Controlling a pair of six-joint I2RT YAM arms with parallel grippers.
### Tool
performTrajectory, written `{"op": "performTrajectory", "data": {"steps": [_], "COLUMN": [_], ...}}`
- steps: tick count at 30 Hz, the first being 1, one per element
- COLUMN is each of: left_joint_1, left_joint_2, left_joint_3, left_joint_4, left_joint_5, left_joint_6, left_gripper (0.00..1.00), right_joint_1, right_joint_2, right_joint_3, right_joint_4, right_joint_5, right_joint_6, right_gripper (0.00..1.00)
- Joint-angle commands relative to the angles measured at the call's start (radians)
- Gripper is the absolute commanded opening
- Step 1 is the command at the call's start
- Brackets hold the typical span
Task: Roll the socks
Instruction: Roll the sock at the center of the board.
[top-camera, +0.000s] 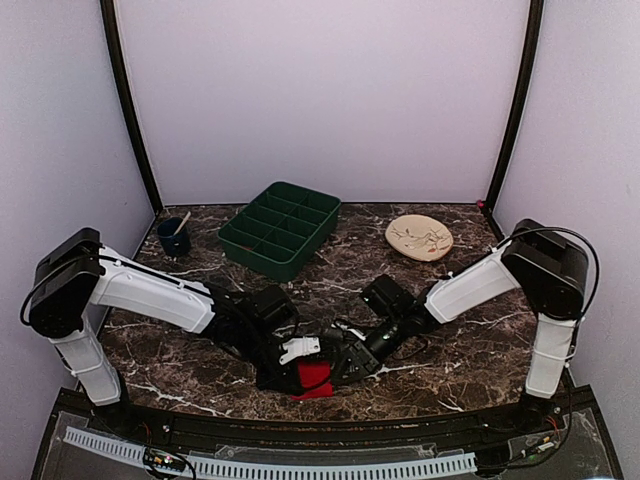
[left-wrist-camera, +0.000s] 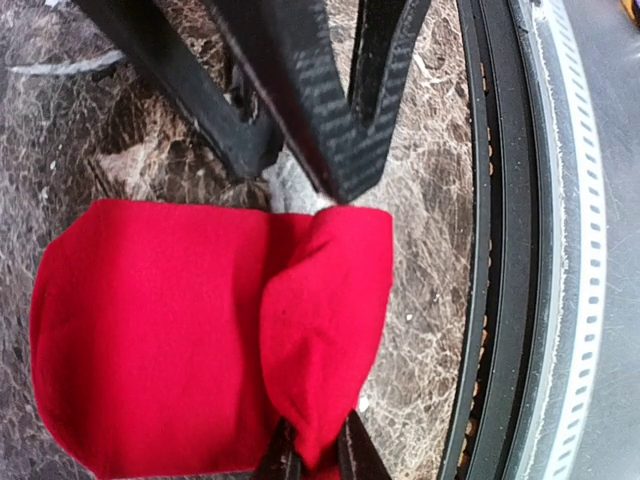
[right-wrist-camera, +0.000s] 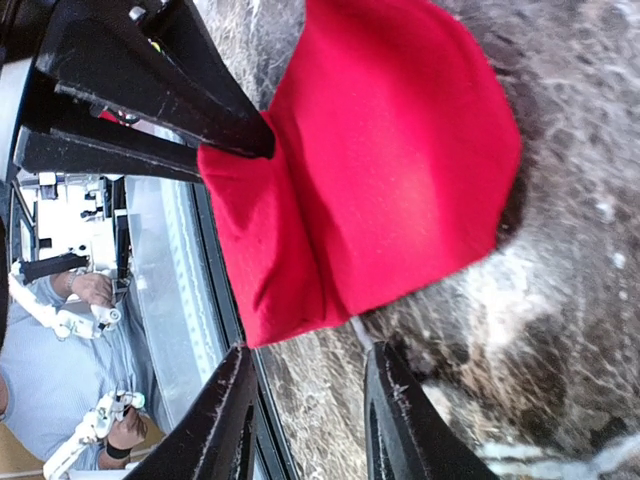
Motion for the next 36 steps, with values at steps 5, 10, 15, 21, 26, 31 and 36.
{"op": "performTrajectory", "data": {"steps": [5,10,15,21,26,31,36], "left_joint_1": [0.049,0.080,0.099,0.113,0.126,0.133,0.140], "left_joint_2": [0.050,0.080,0.120,0.163,0.196,0.220,0.235], "left_joint_3": [0.025,0.047,0.073,0.092,0.111,0.127,0.135], "left_joint_4": [-0.115,-0.140,-0.171,-0.194,-0.220,-0.238,-0.250], "left_joint_5": [0.085,0.156,0.224,0.277,0.333,0.349,0.366], "left_joint_6": [-0.013,-0.017,-0.019,-0.025,-0.024,-0.017,-0.013], "left_gripper": [0.11,0.11,0.11,0.11,0.11,0.11,0.11], "right_joint_1": [-0.013,-0.013,-0.001,0.053,0.141,0.231,0.296], "right_joint_2": [-0.054,-0.101,-0.179,-0.281,-0.351,-0.371,-0.345], "right_joint_3": [-0.059,-0.097,-0.134,-0.176,-0.185,-0.167,-0.124], "right_joint_4": [0.026,0.031,0.032,0.048,0.047,0.028,0.008], "right_joint_5": [0.146,0.232,0.338,0.486,0.603,0.670,0.690], "right_joint_6": [0.009,-0.002,-0.029,-0.075,-0.135,-0.208,-0.270], "right_gripper": [0.34,0.32,0.29,0.27,0.28,0.30,0.32]}}
